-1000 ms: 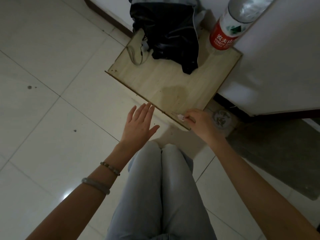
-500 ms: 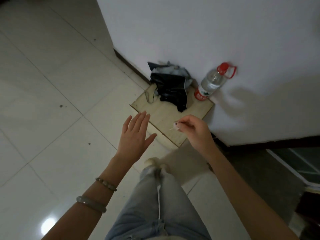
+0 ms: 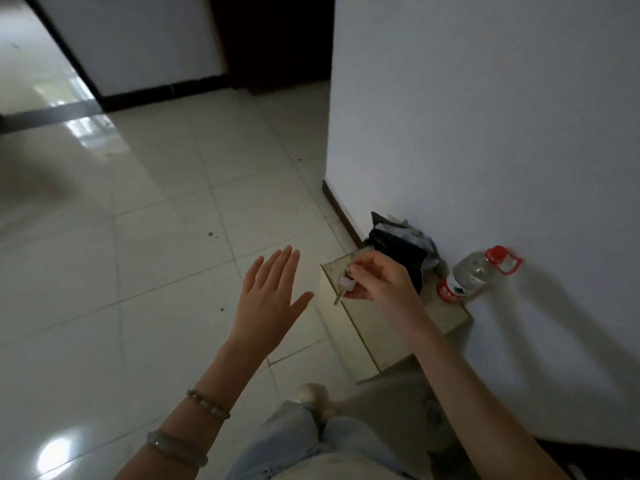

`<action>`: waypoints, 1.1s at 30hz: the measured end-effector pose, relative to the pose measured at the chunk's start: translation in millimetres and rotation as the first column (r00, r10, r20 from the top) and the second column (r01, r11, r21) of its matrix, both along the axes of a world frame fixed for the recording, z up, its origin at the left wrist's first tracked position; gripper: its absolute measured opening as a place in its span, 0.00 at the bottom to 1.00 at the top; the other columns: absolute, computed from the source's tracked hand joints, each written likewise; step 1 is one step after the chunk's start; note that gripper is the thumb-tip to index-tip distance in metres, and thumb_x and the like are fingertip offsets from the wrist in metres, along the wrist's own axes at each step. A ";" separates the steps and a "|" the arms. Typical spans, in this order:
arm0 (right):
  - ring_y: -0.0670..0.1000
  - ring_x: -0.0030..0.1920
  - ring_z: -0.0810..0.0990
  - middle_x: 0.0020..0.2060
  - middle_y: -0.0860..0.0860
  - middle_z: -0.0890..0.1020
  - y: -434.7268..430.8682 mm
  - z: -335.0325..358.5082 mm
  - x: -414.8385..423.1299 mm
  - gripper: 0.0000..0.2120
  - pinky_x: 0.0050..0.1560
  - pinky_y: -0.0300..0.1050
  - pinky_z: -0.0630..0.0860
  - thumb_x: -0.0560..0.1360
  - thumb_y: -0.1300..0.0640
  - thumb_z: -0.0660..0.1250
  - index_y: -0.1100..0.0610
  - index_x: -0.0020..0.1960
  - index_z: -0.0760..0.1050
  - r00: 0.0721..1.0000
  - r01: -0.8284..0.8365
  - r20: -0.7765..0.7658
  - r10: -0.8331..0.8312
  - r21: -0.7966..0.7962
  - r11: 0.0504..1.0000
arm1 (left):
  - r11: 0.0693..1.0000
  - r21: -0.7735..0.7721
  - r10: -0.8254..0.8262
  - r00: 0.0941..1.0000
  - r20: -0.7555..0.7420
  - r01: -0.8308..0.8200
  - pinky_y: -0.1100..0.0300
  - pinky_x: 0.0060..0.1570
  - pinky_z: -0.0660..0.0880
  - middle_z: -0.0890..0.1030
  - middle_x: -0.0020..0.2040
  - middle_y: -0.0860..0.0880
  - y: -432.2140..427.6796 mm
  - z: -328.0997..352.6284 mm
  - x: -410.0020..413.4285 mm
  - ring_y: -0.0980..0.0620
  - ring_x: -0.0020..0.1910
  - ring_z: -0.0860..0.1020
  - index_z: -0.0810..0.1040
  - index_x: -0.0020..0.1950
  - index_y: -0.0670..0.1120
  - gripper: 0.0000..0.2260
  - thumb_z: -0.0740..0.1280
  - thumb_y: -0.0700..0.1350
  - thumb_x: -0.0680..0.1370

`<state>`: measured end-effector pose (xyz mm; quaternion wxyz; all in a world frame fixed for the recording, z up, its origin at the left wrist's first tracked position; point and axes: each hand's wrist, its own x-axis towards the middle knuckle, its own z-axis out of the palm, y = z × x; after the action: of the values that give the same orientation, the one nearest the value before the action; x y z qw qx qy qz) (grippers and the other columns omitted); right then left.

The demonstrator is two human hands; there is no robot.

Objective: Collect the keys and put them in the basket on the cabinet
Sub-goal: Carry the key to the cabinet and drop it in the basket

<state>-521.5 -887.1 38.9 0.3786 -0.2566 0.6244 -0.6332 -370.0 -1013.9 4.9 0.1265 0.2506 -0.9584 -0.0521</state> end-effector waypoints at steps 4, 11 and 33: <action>0.50 0.37 0.83 0.31 0.50 0.83 -20.1 3.9 8.5 0.05 0.36 0.39 0.80 0.74 0.65 0.64 0.60 0.40 0.76 0.996 -0.091 -0.009 0.091 0.004 0.996 | 0.994 -0.010 0.112 0.994 -0.011 -0.112 0.43 0.67 0.64 0.70 0.68 0.38 -1.1 2.4 22.2 0.41 0.67 0.68 0.64 0.70 0.37 0.29 0.64 0.54 0.75; 0.50 0.37 0.83 0.35 0.56 0.81 -68.2 4.9 13.5 0.06 0.40 0.44 0.82 0.74 0.66 0.63 0.61 0.40 0.76 0.984 -0.179 -0.011 0.179 0.026 0.983 | 0.972 -0.040 0.234 0.972 0.018 -0.233 0.45 0.68 0.59 0.69 0.69 0.38 -30.7 5.8 40.7 0.41 0.68 0.67 0.63 0.71 0.37 0.30 0.64 0.54 0.75; 0.54 0.43 0.84 0.42 0.58 0.82 -404.1 14.3 -60.7 0.05 0.43 0.46 0.82 0.75 0.62 0.64 0.58 0.42 0.77 0.984 -0.174 -0.037 0.176 0.053 0.983 | 0.973 0.033 0.230 0.971 -0.069 -0.229 0.47 0.67 0.59 0.71 0.68 0.39 -362.7 13.3 -37.3 0.41 0.67 0.69 0.65 0.70 0.37 0.29 0.62 0.55 0.76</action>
<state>-582.2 -1291.1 53.2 0.4260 -0.3141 0.6225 -0.5765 -407.4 -1376.7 18.2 0.1633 0.3591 -0.9171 -0.0579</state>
